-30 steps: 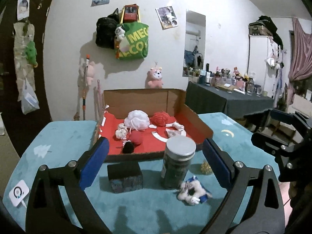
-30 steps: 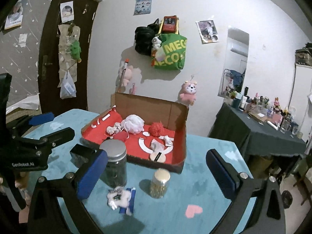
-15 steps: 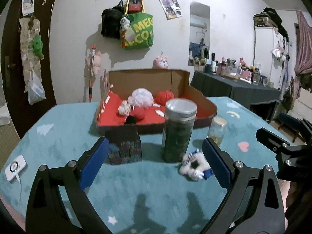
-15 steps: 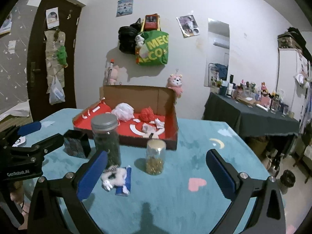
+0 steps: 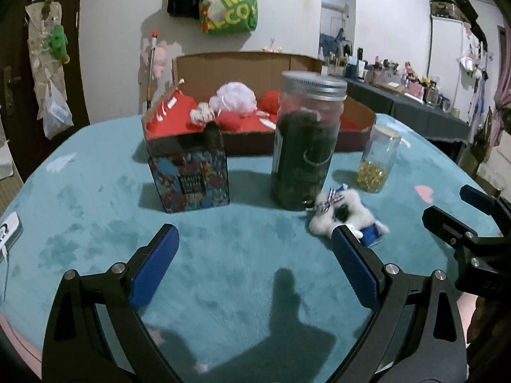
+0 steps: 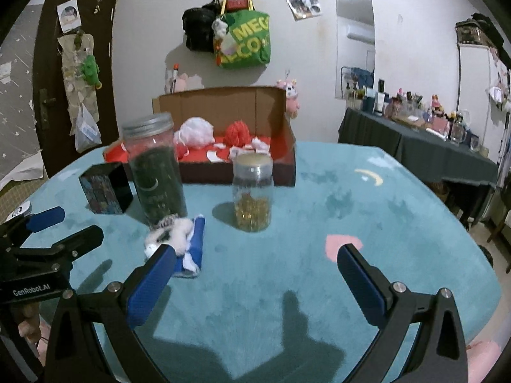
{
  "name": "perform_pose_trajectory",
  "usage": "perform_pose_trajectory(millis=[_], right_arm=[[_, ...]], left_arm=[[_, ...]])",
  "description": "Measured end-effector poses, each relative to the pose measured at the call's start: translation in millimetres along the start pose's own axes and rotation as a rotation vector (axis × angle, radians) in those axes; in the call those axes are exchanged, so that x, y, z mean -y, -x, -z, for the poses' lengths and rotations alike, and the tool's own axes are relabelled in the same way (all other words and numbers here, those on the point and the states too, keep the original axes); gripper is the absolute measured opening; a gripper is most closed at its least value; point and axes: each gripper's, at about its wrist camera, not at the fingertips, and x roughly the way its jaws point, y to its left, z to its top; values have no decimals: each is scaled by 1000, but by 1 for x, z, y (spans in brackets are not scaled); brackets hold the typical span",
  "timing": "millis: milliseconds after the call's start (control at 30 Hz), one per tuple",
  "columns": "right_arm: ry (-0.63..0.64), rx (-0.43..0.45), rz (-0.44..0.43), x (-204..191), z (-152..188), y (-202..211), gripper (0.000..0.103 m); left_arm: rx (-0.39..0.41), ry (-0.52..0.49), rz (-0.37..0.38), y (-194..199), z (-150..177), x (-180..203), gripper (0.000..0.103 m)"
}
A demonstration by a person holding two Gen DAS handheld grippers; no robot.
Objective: Organize soft objects
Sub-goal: 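Withdraw both tools from the box back over the table items, then move the left tool toward the white fluffy plush while the right tool approaches the blue tissue pack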
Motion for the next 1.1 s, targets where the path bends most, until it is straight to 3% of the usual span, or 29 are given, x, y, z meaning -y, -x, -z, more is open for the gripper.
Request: perform_pose_trajectory(millis=[333, 633, 867, 1100], right_arm=[[7, -89, -52, -1, -2, -30, 103], [134, -220, -69, -21, -23, -74, 103], [144, -271, -172, -33, -24, -81, 103], [160, -248, -78, -29, -27, -79, 103]], left_arm=[[-55, 11, 4, -18, 4, -7, 98], [-70, 15, -7, -19, 0, -25, 98], [-70, 27, -21, -17, -2, -39, 98], [-71, 36, -17, -17, -2, -45, 98]])
